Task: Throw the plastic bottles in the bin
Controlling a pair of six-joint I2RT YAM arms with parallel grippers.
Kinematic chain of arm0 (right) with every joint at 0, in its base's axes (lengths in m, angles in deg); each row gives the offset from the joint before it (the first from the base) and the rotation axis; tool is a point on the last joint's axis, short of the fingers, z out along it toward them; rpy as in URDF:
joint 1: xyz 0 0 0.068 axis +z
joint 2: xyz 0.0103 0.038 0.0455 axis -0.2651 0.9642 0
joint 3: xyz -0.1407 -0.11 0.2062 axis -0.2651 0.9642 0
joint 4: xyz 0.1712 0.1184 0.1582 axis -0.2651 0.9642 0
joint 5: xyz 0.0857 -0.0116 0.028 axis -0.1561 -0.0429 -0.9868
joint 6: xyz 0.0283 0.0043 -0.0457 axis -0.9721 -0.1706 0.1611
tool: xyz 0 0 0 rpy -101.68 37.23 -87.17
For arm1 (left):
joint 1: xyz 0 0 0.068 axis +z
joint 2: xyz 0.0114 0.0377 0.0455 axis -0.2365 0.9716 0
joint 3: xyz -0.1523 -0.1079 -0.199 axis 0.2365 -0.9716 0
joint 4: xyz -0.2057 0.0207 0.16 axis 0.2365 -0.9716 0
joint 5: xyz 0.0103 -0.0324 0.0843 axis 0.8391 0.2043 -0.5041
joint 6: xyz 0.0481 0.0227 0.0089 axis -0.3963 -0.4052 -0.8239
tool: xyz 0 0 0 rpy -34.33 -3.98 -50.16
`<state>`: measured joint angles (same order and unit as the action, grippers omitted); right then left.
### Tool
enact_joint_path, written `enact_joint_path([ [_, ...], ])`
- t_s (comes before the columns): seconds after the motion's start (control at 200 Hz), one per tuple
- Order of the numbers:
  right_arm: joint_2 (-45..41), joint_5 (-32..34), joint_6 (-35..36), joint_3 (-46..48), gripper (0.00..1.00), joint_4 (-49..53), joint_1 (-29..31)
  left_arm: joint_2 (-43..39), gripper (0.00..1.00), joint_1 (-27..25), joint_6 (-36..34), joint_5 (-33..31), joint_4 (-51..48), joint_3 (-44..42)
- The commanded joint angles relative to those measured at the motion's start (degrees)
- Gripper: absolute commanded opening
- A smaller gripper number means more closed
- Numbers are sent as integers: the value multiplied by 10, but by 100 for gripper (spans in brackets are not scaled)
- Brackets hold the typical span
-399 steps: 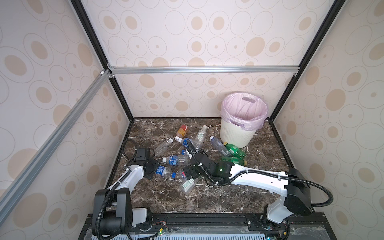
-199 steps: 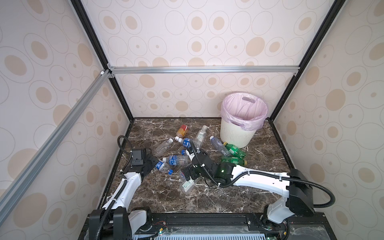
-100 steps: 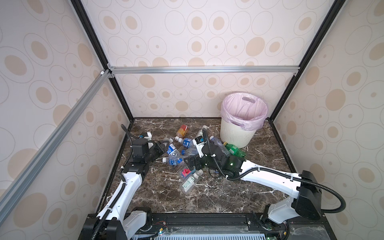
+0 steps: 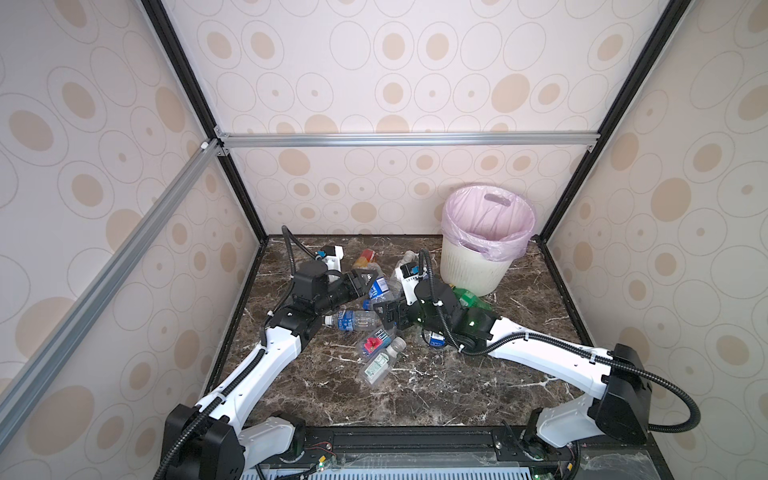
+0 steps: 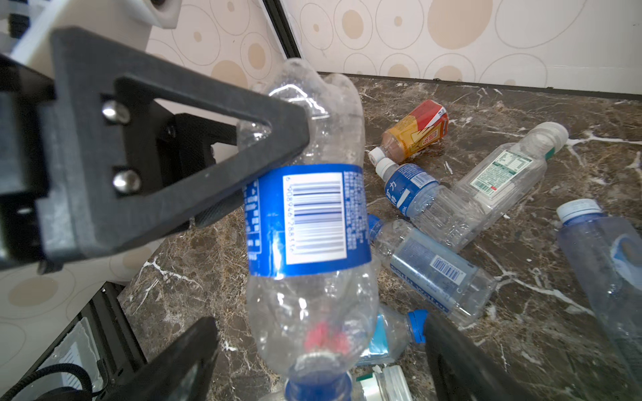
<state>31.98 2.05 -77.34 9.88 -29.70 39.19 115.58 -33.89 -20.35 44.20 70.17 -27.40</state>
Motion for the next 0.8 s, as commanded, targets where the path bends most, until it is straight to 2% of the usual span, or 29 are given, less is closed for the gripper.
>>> enact_joint_path([
  [0.0,-18,3,-7,8,93,-11,-9,-2,48,-13,16,5,31,32],
  [0.335,-7,-22,-9,10,81,-30,-26,2,49,-34,36,5,44,33],
  [0.44,1,-31,-10,9,75,-36,-26,6,50,-38,42,5,52,32],
  [0.515,2,-30,-12,11,68,-37,-27,9,51,-39,45,5,55,32],
  [0.685,-2,-32,-17,16,58,-37,-27,11,55,-40,45,5,55,32],
  [0.795,-8,-29,-18,18,54,-30,-27,12,63,-40,41,6,48,38],
])
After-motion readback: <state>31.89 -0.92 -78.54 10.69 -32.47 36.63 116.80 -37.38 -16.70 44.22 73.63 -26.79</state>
